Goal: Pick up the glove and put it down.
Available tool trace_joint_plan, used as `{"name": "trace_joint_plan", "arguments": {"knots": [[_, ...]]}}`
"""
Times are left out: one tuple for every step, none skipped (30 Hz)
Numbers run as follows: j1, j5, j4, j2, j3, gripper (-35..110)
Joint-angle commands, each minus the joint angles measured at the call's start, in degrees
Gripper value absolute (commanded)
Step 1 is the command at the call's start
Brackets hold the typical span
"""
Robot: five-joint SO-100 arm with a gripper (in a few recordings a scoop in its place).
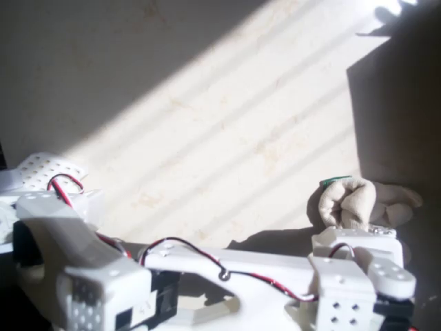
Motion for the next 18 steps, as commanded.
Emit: {"name": "trace_joint_plan", "arguments": {"knots": [[0.8,-0.4,0.3,4.9,-1.7,34],[0.8,-0.4,0.3,4.9,-1.7,34],[0.8,-0.4,0.3,5.0,-1.8,34],[0.6,-0.4,0.4,5.0,-2.0,34],[0.4,-0.4,0.7,5.2,-2.3,34],[0.2,-0.3,1.6,5.8,-2.3,34],[0.0,0.1,2.8,6.9,-2.3,34],[-0.1,0.2,4.1,8.2,-2.3,34],[-0.8,0.3,5.3,9.3,-2.3,34],[-1.8,0.4,6.3,10.3,-2.3,34],[-2.8,0.4,7.0,11.3,-2.3,34],[-3.6,0.4,7.6,12.5,-2.3,34],[-4.6,0.4,8.1,13.7,-2.3,34],[-5.9,0.4,8.3,14.9,-2.3,34],[-7.3,0.4,8.5,16.3,-2.3,34],[-8.6,0.4,8.6,17.5,-2.3,34],[-10.1,0.4,8.7,18.6,-2.3,34],[-11.5,0.4,8.7,19.7,-2.2,34]]}}
